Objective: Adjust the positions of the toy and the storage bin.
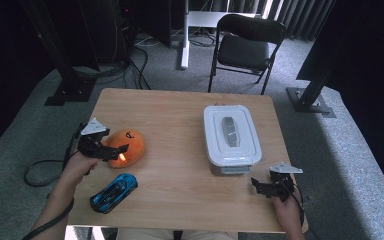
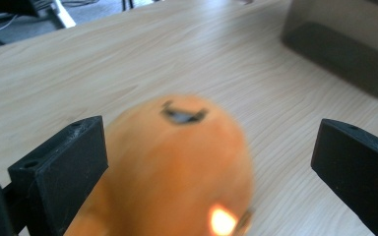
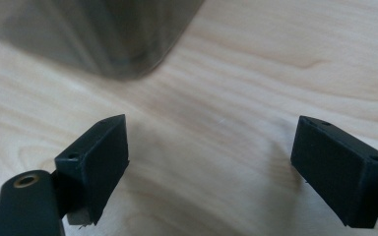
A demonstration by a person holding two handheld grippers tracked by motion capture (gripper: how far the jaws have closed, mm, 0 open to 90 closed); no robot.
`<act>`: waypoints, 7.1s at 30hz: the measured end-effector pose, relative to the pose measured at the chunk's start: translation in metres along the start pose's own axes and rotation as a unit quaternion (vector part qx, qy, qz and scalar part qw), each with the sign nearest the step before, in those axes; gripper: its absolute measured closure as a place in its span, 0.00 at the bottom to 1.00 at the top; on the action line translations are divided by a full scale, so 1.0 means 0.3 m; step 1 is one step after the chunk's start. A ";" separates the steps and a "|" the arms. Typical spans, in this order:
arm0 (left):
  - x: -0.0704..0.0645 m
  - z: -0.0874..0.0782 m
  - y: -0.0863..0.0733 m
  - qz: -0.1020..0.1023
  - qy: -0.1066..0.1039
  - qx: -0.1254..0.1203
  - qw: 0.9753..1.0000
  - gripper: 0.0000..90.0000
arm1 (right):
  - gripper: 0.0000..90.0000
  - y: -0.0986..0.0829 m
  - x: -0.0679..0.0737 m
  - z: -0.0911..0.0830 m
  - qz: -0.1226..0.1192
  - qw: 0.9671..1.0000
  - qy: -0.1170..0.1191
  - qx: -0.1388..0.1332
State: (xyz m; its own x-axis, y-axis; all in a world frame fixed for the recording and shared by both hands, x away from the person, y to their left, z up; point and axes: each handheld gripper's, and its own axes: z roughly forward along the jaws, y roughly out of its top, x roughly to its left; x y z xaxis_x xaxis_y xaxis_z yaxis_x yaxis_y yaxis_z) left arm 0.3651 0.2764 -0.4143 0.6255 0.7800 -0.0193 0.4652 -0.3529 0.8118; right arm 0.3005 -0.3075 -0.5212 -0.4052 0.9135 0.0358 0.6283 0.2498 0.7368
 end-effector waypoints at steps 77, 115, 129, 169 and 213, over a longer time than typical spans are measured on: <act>-0.464 0.551 0.143 0.059 -0.025 0.073 0.995 0.01 | 0.28 0.199 0.048 0.132 -0.014 0.998 0.050 -0.046; -0.405 0.493 0.019 0.027 0.002 0.053 0.998 0.02 | 0.21 0.158 0.030 0.160 -0.011 0.999 0.032 -0.037; -0.381 0.553 0.080 0.023 0.006 0.063 0.998 0.02 | 0.21 0.243 0.038 0.210 -0.003 0.998 0.040 -0.049; -0.531 0.343 -0.040 0.057 -0.017 0.058 0.997 0.02 | 0.29 0.254 0.148 0.178 -0.072 0.992 0.090 -0.046; -0.640 0.329 -0.071 0.106 -0.057 0.070 0.990 0.02 | 0.19 0.203 -0.045 0.111 -0.032 0.994 0.105 -0.030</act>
State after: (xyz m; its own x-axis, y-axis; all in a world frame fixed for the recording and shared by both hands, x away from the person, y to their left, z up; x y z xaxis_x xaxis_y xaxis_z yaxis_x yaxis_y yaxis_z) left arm 0.2969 0.0832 -0.4855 0.7808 0.6208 0.0704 0.3935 -0.5763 0.7162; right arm 0.3662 -0.2941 -0.4993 -0.5762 0.8081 0.1227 0.5587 0.2797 0.7808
